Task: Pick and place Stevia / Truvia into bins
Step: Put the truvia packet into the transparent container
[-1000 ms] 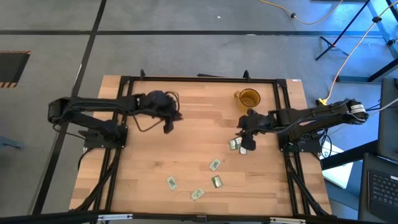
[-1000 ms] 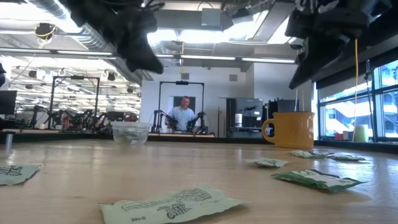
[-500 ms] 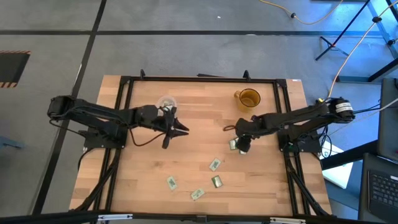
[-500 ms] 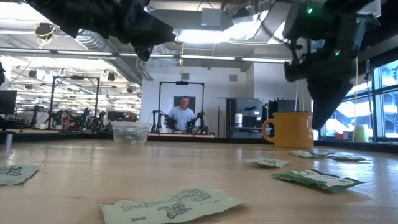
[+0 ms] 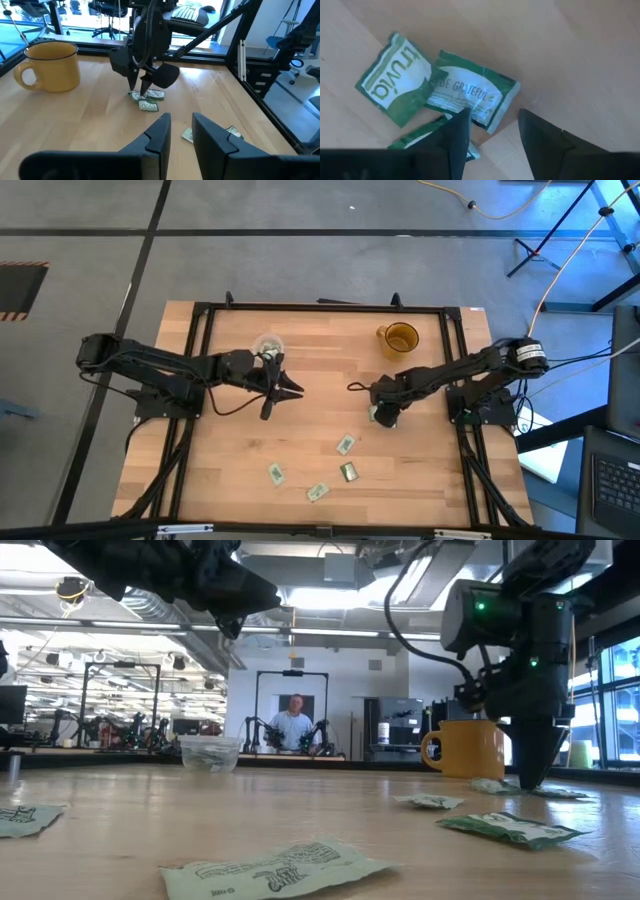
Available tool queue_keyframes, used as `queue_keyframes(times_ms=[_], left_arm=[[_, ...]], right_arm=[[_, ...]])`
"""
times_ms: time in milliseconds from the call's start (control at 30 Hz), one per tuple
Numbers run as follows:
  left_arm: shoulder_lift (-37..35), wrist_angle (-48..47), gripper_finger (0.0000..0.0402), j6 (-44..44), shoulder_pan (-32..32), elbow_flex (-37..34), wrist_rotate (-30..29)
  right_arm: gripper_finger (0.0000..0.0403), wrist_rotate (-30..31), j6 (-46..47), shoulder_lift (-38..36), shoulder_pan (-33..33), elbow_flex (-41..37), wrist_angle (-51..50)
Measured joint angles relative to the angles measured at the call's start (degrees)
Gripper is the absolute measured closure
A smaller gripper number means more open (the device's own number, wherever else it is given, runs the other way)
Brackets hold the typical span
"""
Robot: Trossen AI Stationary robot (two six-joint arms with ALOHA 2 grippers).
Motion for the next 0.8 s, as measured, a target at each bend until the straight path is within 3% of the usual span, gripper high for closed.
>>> queue_keyframes(times_ms=[167, 600, 800], left_arm=[[0.0, 0.0, 0.0329, 0.5, 0.0, 0.0, 0.0], [0.0, 0.0, 0.033, 0.5, 0.0, 0.0, 0.0], [0.0, 0.0, 0.033, 0.4, 0.0, 0.0, 0.0]], right_arm=[[0.0263, -0.3, 0.0, 1.2, 0.0, 0.2, 0.3], [0.0393, 1.2, -0.5, 1.2, 0.0, 0.0, -0.2], [0.0397, 1.6, -0.3, -0.5, 0.0, 0.2, -1.8]])
